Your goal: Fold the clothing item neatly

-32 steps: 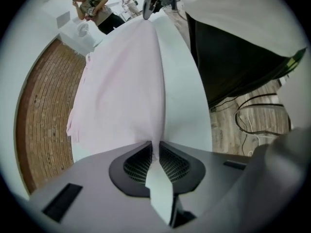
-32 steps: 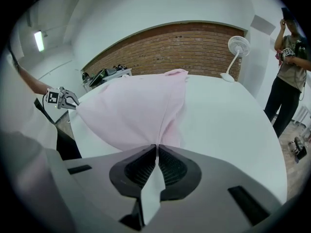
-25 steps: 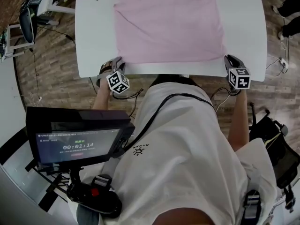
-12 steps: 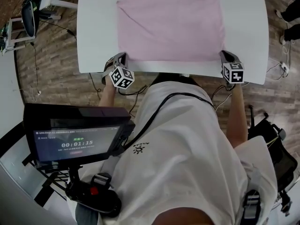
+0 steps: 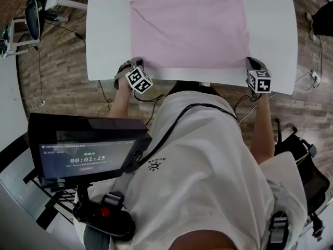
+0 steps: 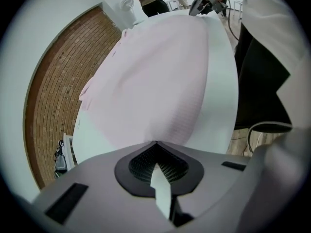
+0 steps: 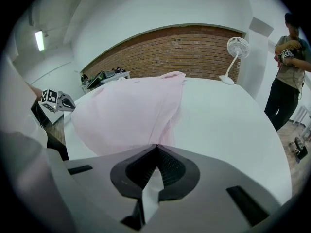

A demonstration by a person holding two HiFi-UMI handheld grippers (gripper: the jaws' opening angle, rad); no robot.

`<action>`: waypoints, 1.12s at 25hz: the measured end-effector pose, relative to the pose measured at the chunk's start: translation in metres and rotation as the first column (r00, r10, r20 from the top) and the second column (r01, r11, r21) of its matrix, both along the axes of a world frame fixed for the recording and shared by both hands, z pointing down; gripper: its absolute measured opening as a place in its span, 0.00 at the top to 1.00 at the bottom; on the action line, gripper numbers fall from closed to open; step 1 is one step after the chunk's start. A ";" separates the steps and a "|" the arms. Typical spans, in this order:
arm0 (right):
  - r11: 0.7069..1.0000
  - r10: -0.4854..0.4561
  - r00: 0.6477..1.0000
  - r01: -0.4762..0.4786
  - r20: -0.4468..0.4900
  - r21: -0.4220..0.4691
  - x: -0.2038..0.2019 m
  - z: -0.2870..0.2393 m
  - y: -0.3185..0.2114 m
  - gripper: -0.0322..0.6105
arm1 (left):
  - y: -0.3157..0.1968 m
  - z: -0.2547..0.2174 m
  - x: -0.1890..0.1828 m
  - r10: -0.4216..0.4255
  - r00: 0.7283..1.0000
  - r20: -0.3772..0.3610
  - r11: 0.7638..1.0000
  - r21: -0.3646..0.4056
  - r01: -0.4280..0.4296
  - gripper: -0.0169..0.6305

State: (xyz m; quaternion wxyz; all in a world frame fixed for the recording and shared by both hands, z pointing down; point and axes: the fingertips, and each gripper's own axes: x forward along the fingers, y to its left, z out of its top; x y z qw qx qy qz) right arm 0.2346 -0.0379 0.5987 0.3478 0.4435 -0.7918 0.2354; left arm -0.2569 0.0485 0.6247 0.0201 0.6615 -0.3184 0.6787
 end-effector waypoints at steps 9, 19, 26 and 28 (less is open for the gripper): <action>0.986 -0.130 0.991 0.133 -0.035 0.102 -0.020 -0.029 -0.003 0.94 | -0.007 -0.028 0.012 0.051 0.998 -0.039 0.987 0.155 -0.044 0.97; 0.890 -0.422 0.896 0.439 -0.141 0.123 -0.068 -0.038 0.019 0.89 | 0.001 -0.025 0.051 0.194 0.974 -0.119 0.978 0.097 -0.183 0.82; 0.663 -0.683 0.620 0.748 -0.386 0.027 -0.089 -0.013 0.046 0.74 | 0.003 -0.015 0.048 0.218 0.972 -0.084 0.975 0.055 -0.214 0.81; 0.625 -0.709 0.565 0.781 -0.422 -0.004 -0.087 -0.008 0.047 0.73 | 0.003 -0.013 0.047 0.219 0.973 -0.077 0.975 0.048 -0.216 0.81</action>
